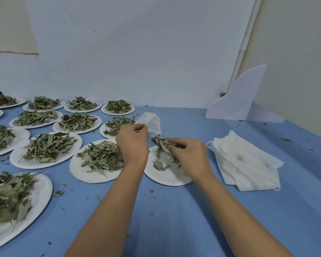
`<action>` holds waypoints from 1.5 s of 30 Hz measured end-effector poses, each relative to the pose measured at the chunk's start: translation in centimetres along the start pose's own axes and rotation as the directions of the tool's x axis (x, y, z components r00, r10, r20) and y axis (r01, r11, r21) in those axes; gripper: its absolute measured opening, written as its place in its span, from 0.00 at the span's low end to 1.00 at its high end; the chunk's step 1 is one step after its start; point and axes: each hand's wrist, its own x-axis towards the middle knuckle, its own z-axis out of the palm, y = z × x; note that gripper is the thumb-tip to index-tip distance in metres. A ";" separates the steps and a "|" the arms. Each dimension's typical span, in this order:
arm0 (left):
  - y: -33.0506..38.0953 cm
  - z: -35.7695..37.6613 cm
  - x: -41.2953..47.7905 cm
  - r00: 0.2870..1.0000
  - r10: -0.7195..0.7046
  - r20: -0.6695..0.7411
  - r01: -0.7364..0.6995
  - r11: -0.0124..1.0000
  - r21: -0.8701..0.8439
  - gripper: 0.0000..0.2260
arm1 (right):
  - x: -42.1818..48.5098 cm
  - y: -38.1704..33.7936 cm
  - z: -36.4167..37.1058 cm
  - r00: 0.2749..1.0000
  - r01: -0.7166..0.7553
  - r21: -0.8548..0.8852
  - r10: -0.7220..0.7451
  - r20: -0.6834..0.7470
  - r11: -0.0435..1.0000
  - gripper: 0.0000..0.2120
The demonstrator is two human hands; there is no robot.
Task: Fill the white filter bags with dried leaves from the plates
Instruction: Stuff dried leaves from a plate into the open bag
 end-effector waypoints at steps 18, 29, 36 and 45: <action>0.9 -0.6 -1.9 0.965 0.008 0.264 0.017 0.996 -0.091 0.03 | 0.4 0.1 -0.3 0.998 -0.051 0.203 0.058 -0.030 0.978 0.11; 1.5 -0.1 -2.8 0.860 0.057 0.507 0.057 0.977 -0.206 0.09 | 0.6 0.0 0.0 0.990 0.000 0.101 0.014 -0.141 0.995 0.09; 1.0 -0.1 -2.5 0.865 0.121 0.488 -0.025 0.980 -0.199 0.11 | 0.6 0.0 0.2 0.998 0.018 0.071 -0.014 -0.063 0.997 0.15; 0.2 -0.1 -2.0 0.893 0.144 0.427 -0.058 0.976 -0.208 0.11 | 0.8 -1.1 0.0 0.983 -0.184 0.417 0.158 0.095 0.890 0.20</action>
